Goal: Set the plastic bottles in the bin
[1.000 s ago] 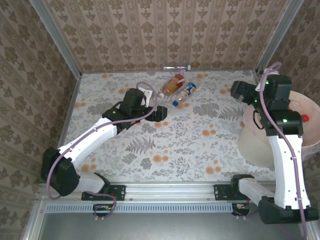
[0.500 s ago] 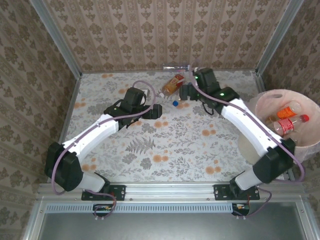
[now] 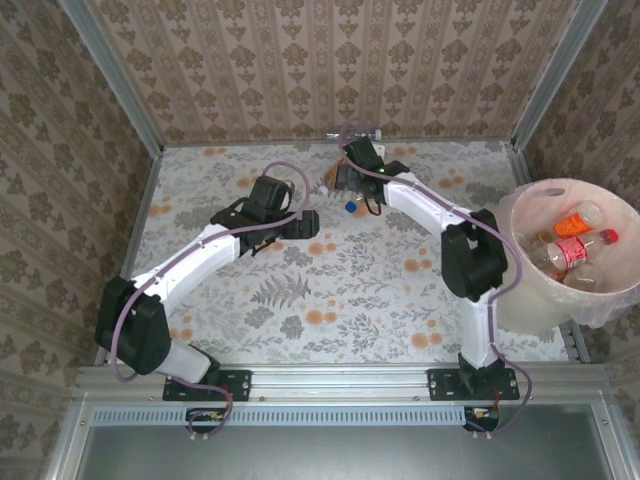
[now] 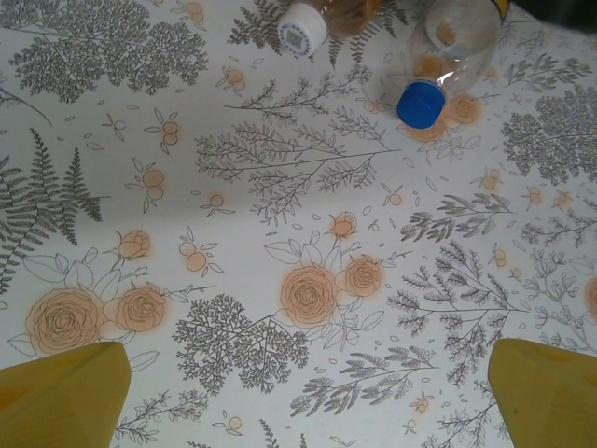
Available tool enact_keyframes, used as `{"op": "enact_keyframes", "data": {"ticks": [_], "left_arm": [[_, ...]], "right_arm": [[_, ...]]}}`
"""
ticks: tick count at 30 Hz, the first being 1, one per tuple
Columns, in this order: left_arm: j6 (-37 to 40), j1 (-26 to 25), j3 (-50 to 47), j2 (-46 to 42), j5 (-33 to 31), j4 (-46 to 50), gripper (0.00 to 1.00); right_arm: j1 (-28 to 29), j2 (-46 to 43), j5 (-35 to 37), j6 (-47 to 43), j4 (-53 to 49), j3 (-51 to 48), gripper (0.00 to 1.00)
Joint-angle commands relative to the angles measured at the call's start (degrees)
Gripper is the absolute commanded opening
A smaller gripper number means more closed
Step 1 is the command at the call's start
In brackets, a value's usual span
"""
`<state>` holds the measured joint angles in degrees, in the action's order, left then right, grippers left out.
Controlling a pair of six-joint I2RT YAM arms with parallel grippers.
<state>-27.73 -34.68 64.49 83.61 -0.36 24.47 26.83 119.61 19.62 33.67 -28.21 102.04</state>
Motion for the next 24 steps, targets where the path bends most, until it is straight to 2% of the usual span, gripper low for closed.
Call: {"op": "enact_keyframes", "data": {"ticks": [1,4,6,10,14,24], "left_arm": [[-1.1,0.62,2.45,-0.33,-1.25,1.25,1.0],[-0.72,0.84,2.57,-0.89,-2.05,1.4,1.0],[-0.43,0.92,2.57,-1.25,-2.44,1.46,1.0],[-0.14,0.93,2.66,-1.54,-2.88,1.53,1.0],[-0.15,1.02,2.65,-1.26,-2.88,1.55,1.0],[-0.31,1.28,2.57,-0.51,-2.68,1.55,1.0]], "right_arm": [[-0.39,6.39,7.45,6.75,-8.23,9.16,0.99],[-0.52,11.98,12.91,10.44,-14.38,16.42,0.99],[-1.08,13.72,13.66,12.81,-15.72,17.9,0.99],[-3.43,15.61,9.78,17.44,-15.72,17.63,0.97],[-5.27,18.15,4.4,16.08,-14.04,18.97,0.93],[-6.08,24.99,4.07,16.48,-17.01,27.0,0.82]]}}
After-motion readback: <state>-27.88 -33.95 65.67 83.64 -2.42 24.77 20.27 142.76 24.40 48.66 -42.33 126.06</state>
